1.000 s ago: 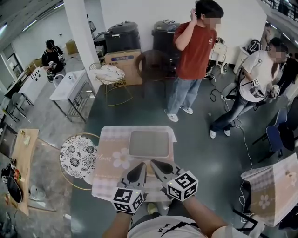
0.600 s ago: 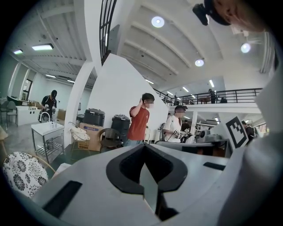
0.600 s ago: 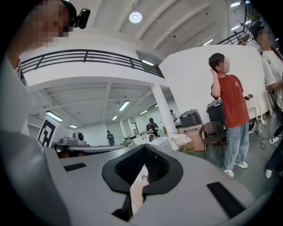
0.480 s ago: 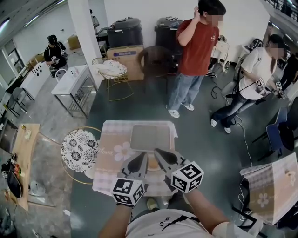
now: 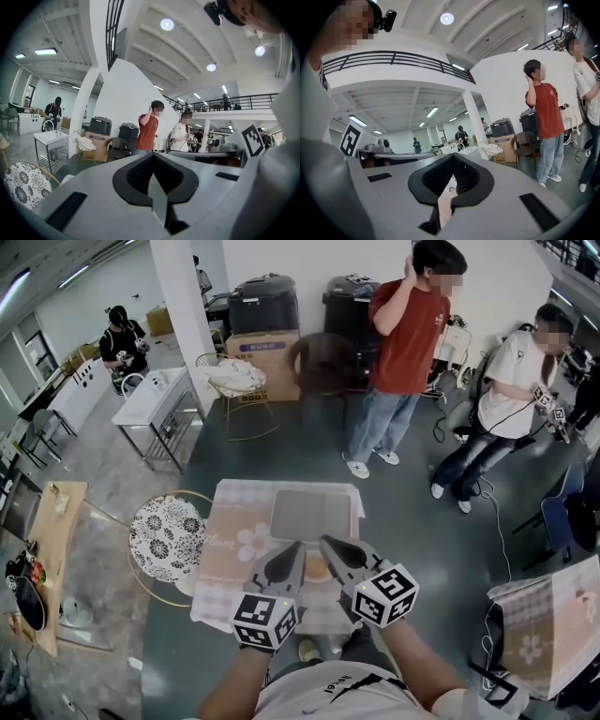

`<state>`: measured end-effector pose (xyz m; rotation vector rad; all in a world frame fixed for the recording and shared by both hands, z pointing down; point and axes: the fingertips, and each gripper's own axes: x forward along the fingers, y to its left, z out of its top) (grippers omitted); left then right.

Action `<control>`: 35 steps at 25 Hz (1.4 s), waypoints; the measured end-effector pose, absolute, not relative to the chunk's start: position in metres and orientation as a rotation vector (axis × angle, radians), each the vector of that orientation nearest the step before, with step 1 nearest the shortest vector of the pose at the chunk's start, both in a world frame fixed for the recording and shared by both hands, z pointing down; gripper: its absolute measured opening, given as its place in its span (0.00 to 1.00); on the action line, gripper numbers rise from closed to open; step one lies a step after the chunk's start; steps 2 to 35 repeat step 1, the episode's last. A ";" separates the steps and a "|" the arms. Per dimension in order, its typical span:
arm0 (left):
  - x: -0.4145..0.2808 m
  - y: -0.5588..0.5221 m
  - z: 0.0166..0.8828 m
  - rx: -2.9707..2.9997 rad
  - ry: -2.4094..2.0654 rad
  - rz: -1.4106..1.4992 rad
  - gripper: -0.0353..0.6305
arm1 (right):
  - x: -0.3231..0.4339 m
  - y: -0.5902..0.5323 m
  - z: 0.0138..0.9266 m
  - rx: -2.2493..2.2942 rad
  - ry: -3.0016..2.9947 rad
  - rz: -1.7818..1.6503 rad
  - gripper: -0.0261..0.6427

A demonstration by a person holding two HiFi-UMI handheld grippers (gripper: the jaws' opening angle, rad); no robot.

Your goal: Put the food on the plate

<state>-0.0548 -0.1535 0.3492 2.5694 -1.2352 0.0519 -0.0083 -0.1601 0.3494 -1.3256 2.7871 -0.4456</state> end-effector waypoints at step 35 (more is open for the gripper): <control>-0.056 -0.154 0.348 2.570 -1.237 0.049 0.06 | -0.009 -0.160 0.349 -1.326 2.789 -0.444 0.06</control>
